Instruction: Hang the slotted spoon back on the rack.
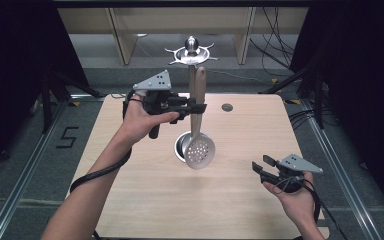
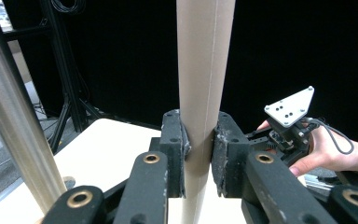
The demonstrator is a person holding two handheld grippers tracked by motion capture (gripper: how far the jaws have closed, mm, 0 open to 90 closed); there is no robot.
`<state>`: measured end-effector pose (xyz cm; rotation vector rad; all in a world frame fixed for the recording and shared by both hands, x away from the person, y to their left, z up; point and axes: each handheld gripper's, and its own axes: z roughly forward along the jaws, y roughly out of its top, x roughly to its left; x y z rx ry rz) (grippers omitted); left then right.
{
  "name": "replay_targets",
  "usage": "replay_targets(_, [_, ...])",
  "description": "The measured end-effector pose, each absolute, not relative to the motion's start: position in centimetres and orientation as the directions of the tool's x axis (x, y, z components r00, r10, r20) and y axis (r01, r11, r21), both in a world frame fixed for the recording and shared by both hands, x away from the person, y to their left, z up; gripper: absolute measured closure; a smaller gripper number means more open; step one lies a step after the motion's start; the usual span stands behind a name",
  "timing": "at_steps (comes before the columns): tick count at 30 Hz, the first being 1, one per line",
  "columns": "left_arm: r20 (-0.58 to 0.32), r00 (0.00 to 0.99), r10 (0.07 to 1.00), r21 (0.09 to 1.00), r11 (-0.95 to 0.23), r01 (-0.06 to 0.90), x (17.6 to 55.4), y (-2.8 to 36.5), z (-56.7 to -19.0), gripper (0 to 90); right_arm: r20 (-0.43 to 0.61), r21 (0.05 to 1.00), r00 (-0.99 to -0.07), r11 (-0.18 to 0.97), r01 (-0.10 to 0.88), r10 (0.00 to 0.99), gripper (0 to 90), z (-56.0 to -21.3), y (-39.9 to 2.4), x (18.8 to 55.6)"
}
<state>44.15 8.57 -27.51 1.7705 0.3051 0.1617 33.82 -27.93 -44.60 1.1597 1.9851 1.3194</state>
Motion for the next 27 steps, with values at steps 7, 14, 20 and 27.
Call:
replay_targets(7, [-0.064,0.954,0.292,0.974,-0.191,0.124,44.35,8.64,-27.43,75.5,0.071,0.911,-0.525,0.159,0.381,0.848,49.0,-44.65,-27.80,33.88])
replay_targets(14, [-0.077,0.953,0.293,0.974,-0.183,0.135,44.59,8.74,-27.36,75.5,0.057,0.907,-0.519,0.173,0.383,0.853,48.9,-44.58,-27.91,33.82])
replay_targets(20, [-0.083,0.953,0.292,0.974,-0.179,0.139,44.71,8.78,-27.35,75.5,0.066,0.911,-0.526,0.164,0.378,0.848,48.9,-44.66,-27.82,33.89])
replay_targets(27, [-0.094,0.953,0.289,0.974,-0.170,0.147,44.84,8.86,-27.29,75.5,0.067,0.904,-0.522,0.170,0.393,0.850,48.9,-44.58,-27.86,33.81])
